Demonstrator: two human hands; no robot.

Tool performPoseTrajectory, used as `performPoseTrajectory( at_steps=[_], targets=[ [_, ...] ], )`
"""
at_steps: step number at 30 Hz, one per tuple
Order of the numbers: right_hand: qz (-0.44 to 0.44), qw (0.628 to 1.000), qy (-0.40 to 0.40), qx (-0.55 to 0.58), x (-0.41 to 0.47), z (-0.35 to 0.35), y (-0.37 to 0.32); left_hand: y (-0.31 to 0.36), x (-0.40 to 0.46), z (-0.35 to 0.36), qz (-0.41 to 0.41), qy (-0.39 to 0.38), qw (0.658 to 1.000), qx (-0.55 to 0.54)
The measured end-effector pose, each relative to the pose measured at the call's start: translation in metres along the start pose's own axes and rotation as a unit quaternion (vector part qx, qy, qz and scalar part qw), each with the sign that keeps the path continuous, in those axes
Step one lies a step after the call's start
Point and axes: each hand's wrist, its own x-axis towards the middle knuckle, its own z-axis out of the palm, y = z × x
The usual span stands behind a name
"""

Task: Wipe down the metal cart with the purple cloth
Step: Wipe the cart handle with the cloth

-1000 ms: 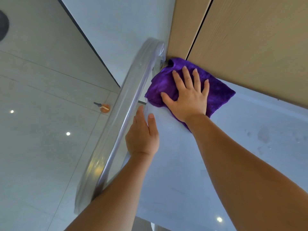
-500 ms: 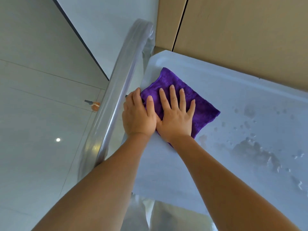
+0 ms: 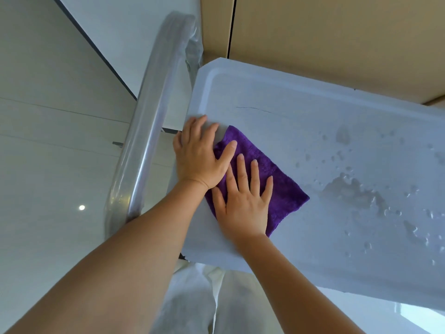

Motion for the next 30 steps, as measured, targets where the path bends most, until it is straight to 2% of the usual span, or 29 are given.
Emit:
performPoseTrajectory(
  at_steps=[4, 11, 15, 19, 24, 30],
  targets=[
    [0.035, 0.999, -0.006, 0.008, -0.03, 0.002, -0.003, -0.002, 0.003, 0.0, 0.007, -0.022, 1.0, 0.021],
    [-0.01, 0.999, -0.04, 0.003, -0.065, -0.002, 0.006, 0.002, 0.001, 0.006, 0.032, -0.063, 0.993, 0.097],
    [-0.069, 0.997, -0.045, 0.002, -0.051, -0.006, 0.024, 0.003, 0.003, 0.01, 0.12, -0.052, 0.99, 0.054],
    [-0.15, 0.988, -0.041, 0.009, -0.037, -0.01, 0.055, 0.005, 0.0, 0.012, 0.174, -0.054, 0.983, 0.023],
    [-0.236, 0.971, -0.041, 0.01, -0.019, -0.014, 0.084, 0.004, -0.007, 0.013, 0.185, -0.038, 0.981, 0.033],
    [-0.253, 0.966, -0.046, 0.011, 0.018, -0.02, 0.106, 0.006, -0.01, 0.014, 0.174, -0.025, 0.983, 0.054]
  ],
)
